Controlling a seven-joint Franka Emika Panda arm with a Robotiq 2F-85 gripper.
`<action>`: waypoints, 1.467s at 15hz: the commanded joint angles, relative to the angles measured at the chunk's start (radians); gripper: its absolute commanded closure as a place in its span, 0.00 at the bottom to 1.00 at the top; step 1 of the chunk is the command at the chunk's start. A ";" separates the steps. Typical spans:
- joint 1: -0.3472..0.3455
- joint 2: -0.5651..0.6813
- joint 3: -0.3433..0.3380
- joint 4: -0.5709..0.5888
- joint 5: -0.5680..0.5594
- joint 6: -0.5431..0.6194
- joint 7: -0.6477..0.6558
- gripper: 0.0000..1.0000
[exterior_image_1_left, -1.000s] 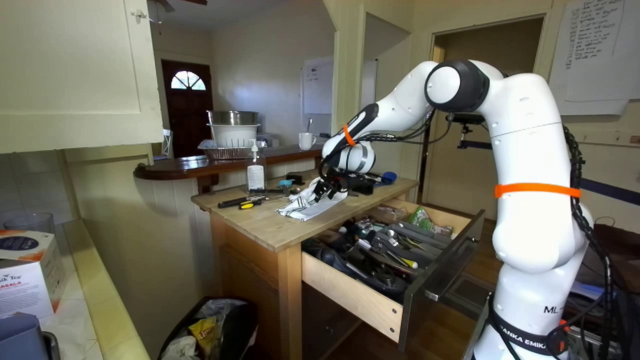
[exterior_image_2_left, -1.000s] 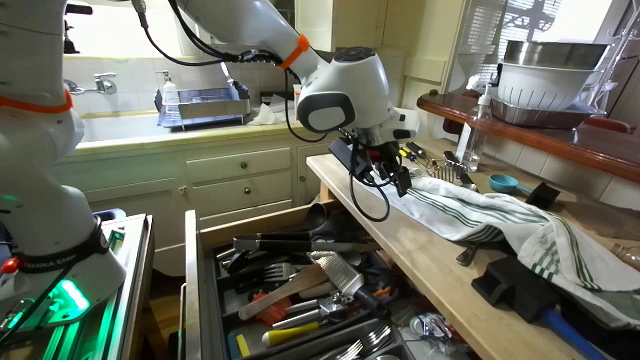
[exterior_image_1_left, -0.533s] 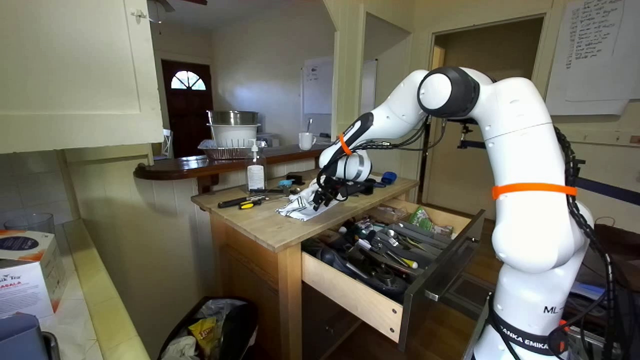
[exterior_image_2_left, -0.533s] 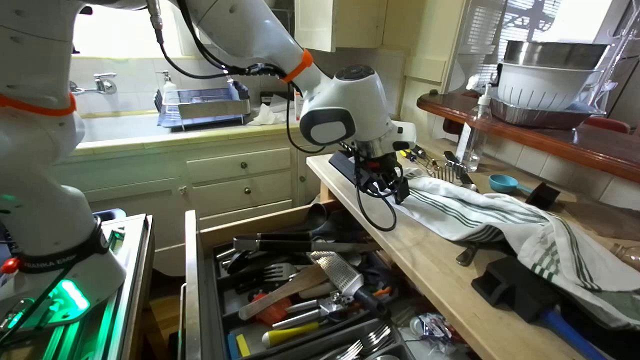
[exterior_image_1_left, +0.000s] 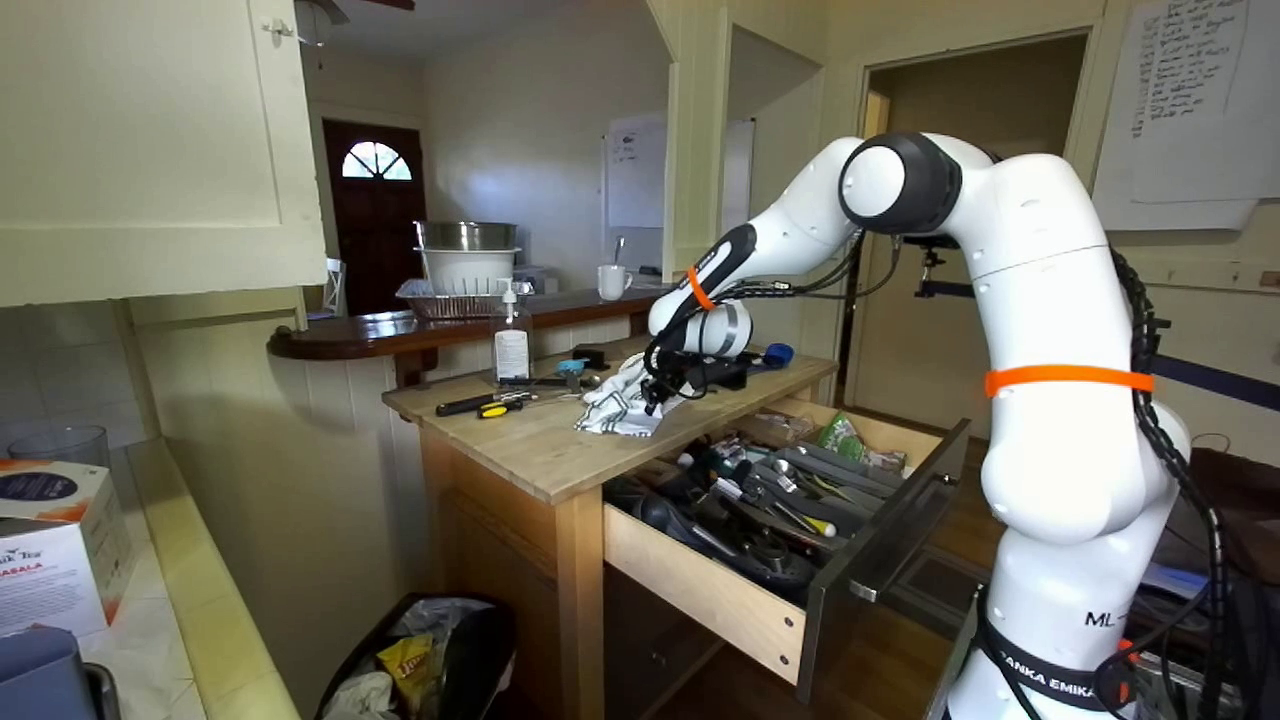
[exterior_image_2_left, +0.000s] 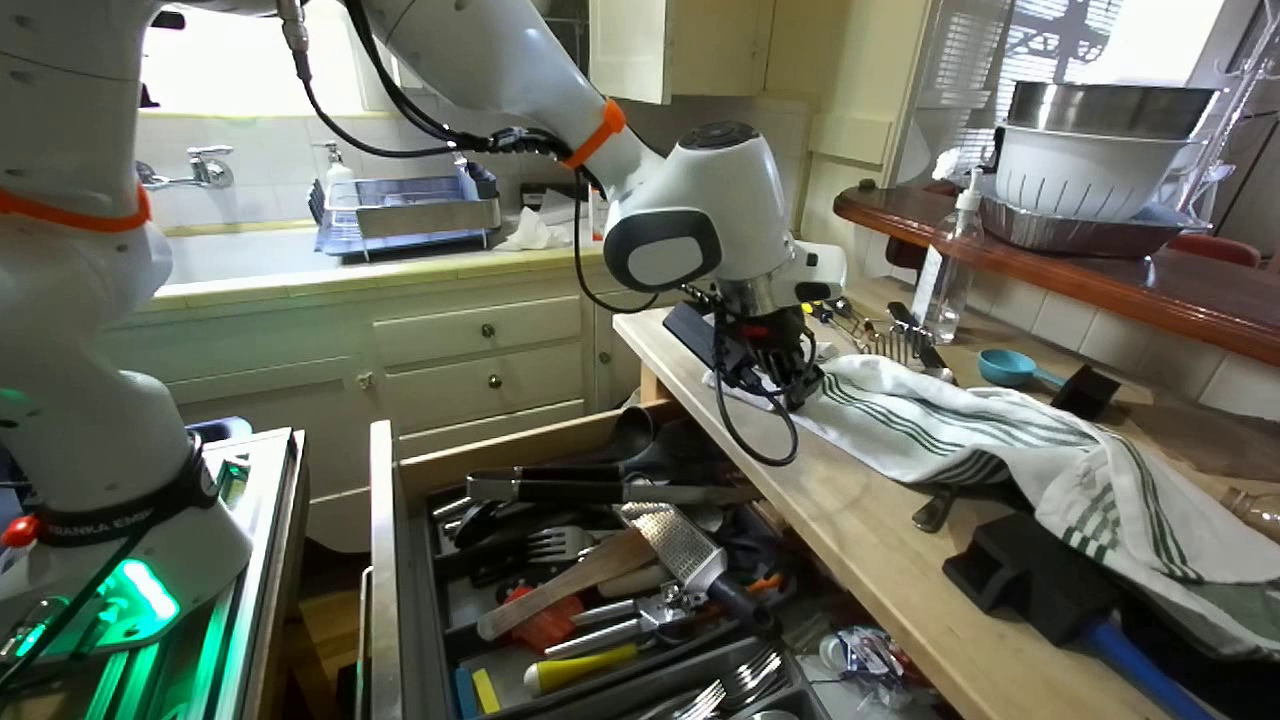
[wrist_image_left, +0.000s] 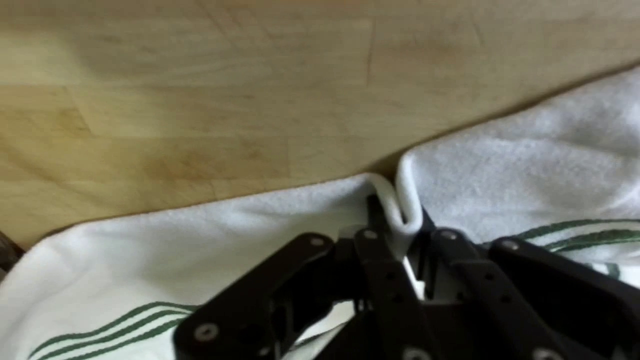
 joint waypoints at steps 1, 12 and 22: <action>-0.017 -0.051 -0.033 -0.068 -0.043 -0.097 0.082 1.00; -0.029 -0.130 -0.162 -0.127 -0.031 -0.287 0.222 0.98; -0.020 -0.166 -0.171 -0.134 -0.006 -0.336 0.282 0.32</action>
